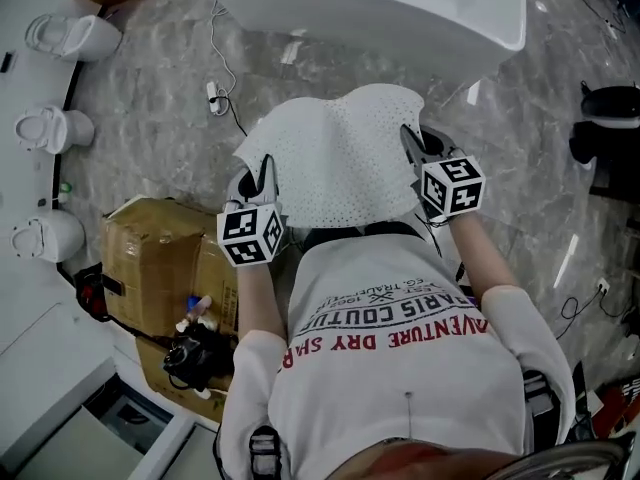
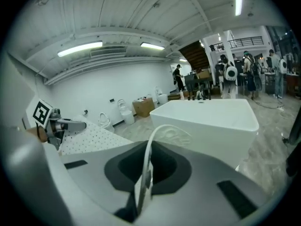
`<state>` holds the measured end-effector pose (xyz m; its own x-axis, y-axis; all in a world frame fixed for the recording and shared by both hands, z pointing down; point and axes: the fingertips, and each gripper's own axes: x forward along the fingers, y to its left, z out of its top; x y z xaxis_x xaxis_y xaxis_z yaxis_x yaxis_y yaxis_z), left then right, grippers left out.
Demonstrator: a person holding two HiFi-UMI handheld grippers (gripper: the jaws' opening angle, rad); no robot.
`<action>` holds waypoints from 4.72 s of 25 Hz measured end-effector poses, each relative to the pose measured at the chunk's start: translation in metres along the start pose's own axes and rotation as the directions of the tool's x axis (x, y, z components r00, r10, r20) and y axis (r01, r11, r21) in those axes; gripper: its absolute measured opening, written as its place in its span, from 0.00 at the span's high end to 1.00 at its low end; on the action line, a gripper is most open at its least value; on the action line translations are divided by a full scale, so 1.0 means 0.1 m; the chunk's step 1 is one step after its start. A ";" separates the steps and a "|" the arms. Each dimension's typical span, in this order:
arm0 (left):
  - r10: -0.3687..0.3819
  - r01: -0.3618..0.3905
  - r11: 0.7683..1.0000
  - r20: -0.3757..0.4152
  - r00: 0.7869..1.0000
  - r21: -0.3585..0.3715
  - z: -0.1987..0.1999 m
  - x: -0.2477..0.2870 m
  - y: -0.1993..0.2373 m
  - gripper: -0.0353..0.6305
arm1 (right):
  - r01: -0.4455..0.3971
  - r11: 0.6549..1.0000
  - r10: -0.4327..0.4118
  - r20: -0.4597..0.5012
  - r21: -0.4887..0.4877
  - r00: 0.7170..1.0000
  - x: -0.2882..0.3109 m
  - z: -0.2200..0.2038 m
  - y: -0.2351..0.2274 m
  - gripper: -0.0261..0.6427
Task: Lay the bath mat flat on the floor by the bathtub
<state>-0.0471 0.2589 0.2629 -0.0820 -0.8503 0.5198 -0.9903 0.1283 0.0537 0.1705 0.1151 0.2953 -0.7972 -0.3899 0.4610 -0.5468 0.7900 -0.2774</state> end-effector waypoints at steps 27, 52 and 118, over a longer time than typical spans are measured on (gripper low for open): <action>-0.386 0.387 0.920 -0.301 0.872 -0.058 0.43 4.27 1.70 0.92 | 0.452 0.856 -0.398 -0.236 0.252 0.886 3.05 0.17 -1.65 0.94; -0.312 0.329 0.943 -0.198 0.929 0.057 -1.98 6.82 1.81 0.91 | 0.428 0.898 -0.411 -0.157 0.097 0.898 4.86 -2.36 -3.36 0.94; -0.089 0.121 0.991 -0.398 0.913 0.055 -3.76 8.74 2.17 0.93 | 0.607 0.790 -0.531 -0.398 0.087 0.748 5.66 -4.30 -4.66 0.90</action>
<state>-0.2914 -0.2639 1.0497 0.0585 -0.5846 0.8092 -0.9976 -0.0043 0.0690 0.0846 -0.2704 1.0484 -0.2044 -0.5228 0.8276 -0.9380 0.3465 -0.0128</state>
